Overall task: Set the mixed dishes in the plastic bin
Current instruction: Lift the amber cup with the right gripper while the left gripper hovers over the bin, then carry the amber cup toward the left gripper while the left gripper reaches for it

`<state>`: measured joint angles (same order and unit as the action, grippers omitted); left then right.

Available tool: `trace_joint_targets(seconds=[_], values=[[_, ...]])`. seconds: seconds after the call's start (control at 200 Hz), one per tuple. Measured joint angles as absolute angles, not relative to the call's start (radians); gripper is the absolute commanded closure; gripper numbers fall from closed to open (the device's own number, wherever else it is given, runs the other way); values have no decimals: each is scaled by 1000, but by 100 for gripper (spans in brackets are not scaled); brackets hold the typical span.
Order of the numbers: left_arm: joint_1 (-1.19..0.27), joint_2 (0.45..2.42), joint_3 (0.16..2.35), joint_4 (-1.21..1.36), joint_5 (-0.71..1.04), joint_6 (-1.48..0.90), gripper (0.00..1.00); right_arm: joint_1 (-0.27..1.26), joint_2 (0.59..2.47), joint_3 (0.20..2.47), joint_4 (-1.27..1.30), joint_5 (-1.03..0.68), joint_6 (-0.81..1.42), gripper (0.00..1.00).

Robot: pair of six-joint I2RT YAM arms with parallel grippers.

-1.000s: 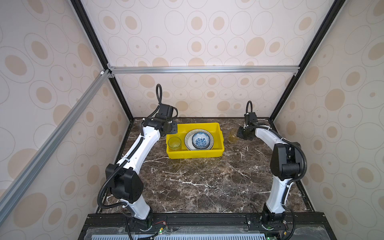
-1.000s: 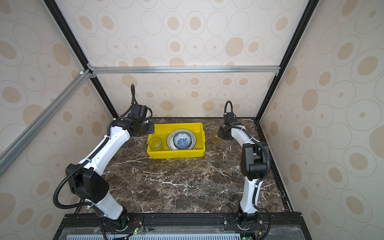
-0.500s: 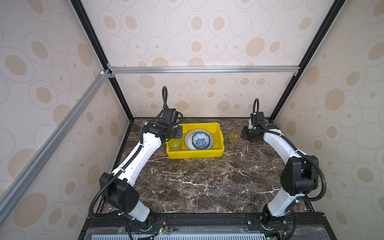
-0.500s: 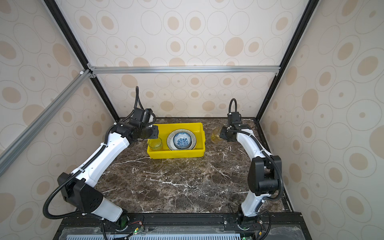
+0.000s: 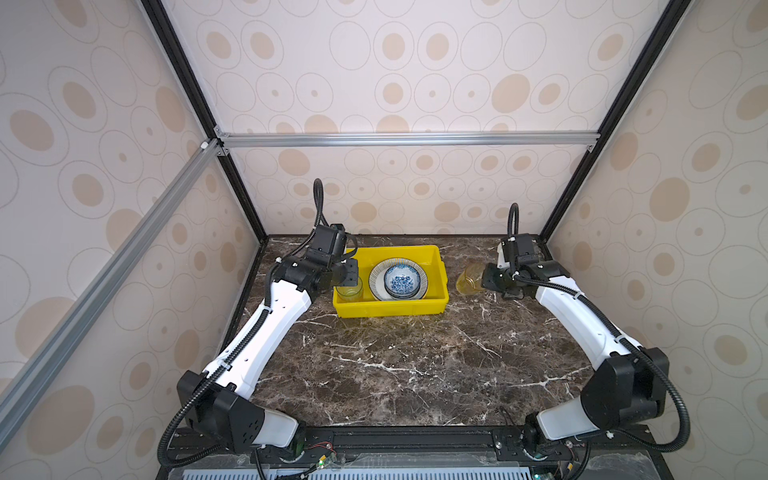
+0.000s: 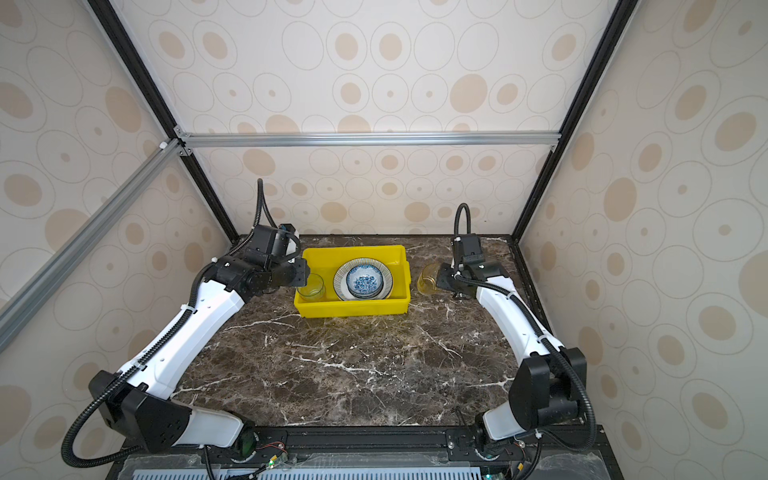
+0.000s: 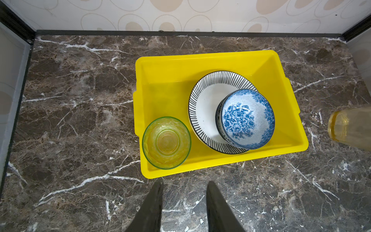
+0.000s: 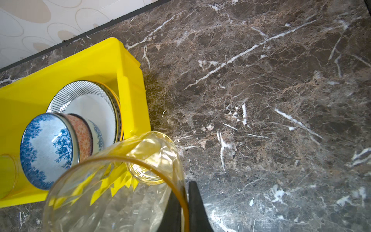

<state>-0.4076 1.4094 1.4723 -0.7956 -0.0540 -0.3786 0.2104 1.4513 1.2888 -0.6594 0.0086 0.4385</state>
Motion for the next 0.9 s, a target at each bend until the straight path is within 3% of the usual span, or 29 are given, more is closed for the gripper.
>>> trace_joint_targets(seconds=[0.35, 0.901], values=[[-428, 1378, 1457, -797, -54, -397, 63, 257, 1320, 1232, -725, 54, 455, 100], [-493, 1353, 1415, -799, -58, -432, 62, 498, 1301, 1292, -815, 110, 471, 100]])
